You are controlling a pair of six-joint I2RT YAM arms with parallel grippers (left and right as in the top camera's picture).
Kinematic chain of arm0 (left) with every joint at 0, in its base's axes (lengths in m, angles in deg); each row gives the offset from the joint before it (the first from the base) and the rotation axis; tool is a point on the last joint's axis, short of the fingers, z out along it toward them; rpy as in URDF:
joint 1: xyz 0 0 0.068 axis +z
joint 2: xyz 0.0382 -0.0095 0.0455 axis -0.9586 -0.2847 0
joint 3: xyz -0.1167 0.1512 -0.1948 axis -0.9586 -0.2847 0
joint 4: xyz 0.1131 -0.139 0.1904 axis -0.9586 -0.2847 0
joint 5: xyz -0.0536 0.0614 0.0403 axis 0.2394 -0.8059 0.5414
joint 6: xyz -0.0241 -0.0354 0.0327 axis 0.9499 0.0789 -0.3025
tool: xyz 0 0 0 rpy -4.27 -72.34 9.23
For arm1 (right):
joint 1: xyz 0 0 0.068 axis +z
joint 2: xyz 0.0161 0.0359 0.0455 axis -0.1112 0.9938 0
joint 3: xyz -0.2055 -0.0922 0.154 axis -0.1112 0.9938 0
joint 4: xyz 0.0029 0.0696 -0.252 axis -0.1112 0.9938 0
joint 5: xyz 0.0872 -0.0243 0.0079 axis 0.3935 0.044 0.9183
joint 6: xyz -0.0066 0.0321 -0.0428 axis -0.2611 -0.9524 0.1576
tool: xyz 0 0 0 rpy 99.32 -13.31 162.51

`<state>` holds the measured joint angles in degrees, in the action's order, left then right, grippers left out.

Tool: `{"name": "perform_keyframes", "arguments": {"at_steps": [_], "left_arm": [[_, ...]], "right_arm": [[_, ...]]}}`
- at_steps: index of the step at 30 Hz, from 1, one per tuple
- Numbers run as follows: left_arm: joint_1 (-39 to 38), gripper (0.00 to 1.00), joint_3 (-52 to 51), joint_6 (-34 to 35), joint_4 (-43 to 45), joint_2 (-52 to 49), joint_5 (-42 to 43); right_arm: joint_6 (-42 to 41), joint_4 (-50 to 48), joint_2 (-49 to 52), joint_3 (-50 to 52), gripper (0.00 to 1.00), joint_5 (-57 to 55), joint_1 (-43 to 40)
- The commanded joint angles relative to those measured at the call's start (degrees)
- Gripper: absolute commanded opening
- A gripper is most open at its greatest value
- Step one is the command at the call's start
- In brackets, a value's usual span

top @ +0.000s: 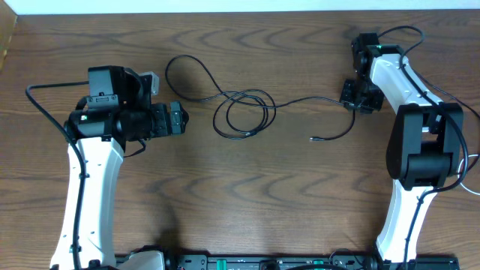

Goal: Untangle cables
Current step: 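Grasp the black cable near its small plug with the right gripper, then pull the black cable rightward toward the right edge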

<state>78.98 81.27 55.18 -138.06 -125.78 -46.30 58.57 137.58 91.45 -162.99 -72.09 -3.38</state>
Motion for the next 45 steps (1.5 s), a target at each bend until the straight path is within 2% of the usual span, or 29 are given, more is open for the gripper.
{"name": "perform_keyframes", "arguments": {"at_steps": [1, 9, 14, 15, 16, 25, 34, 45], "left_arm": [[0.2, 1.0, -0.4, -0.8, 0.4, 0.9, 0.3], [0.2, 1.0, -0.4, -0.8, 0.5, 0.9, 0.3], [0.2, 1.0, -0.4, -0.8, 0.5, 0.9, 0.3], [0.2, 1.0, -0.4, -0.8, 0.5, 0.9, 0.3], [0.2, 1.0, -0.4, -0.8, 0.5, 0.9, 0.3], [0.2, 1.0, -0.4, -0.8, 0.4, 0.9, 0.3], [0.2, 1.0, -0.4, -0.7, 0.0, 0.9, 0.3], [0.2, 1.0, -0.4, 0.2, 0.0, 0.9, 1.0]], "right_arm": [[-0.2, 0.0, 0.0, 0.6, 0.18, 1.8, -0.3], [-0.2, -0.8, 0.0, 2.0, 0.18, 2.3, -0.3], [-0.2, -4.0, 0.0, 5.8, 0.09, 4.7, -0.3], [-0.2, -4.0, 0.0, 6.0, 0.02, 4.7, -0.3], [-0.2, -4.0, 0.0, 6.0, 0.01, 4.7, -0.3], [0.0, -3.4, -0.2, 3.9, 0.01, 4.7, -0.4], [2.9, 4.5, -1.2, -10.9, 0.01, 2.7, -7.6], [5.6, 18.8, -1.2, -29.6, 0.01, -3.4, -28.1]]}}
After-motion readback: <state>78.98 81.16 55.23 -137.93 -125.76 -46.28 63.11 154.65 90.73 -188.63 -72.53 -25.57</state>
